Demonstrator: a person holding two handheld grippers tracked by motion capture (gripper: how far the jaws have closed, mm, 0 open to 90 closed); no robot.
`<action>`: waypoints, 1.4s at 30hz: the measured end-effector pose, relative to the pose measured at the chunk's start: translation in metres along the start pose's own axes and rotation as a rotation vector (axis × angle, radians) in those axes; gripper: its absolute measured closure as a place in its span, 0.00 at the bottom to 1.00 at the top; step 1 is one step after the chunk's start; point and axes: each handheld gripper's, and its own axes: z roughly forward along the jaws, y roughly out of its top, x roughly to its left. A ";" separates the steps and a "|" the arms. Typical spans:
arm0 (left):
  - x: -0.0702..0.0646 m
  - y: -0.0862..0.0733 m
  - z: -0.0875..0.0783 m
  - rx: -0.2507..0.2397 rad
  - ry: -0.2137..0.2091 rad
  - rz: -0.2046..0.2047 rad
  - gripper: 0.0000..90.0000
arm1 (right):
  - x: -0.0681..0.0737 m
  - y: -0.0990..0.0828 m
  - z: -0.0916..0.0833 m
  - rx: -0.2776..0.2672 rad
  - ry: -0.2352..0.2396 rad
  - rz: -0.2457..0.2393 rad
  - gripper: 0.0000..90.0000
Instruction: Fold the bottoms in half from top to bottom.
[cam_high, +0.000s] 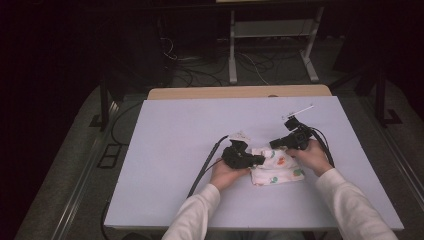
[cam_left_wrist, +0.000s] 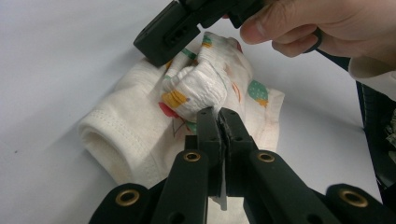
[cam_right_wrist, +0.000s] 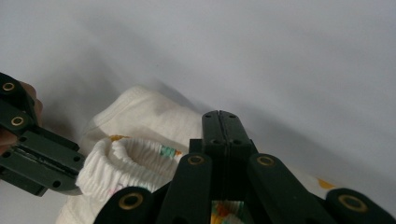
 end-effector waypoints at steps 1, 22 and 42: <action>0.000 0.000 0.000 0.001 0.000 -0.001 0.97 | 0.000 0.000 0.001 0.009 0.002 0.003 0.99; -0.001 0.006 -0.015 -0.072 0.051 -0.023 0.46 | 0.007 -0.002 -0.003 0.087 0.065 0.001 0.99; 0.012 0.007 -0.020 -0.111 0.123 -0.084 0.22 | 0.031 -0.033 -0.028 0.051 0.100 -0.019 0.99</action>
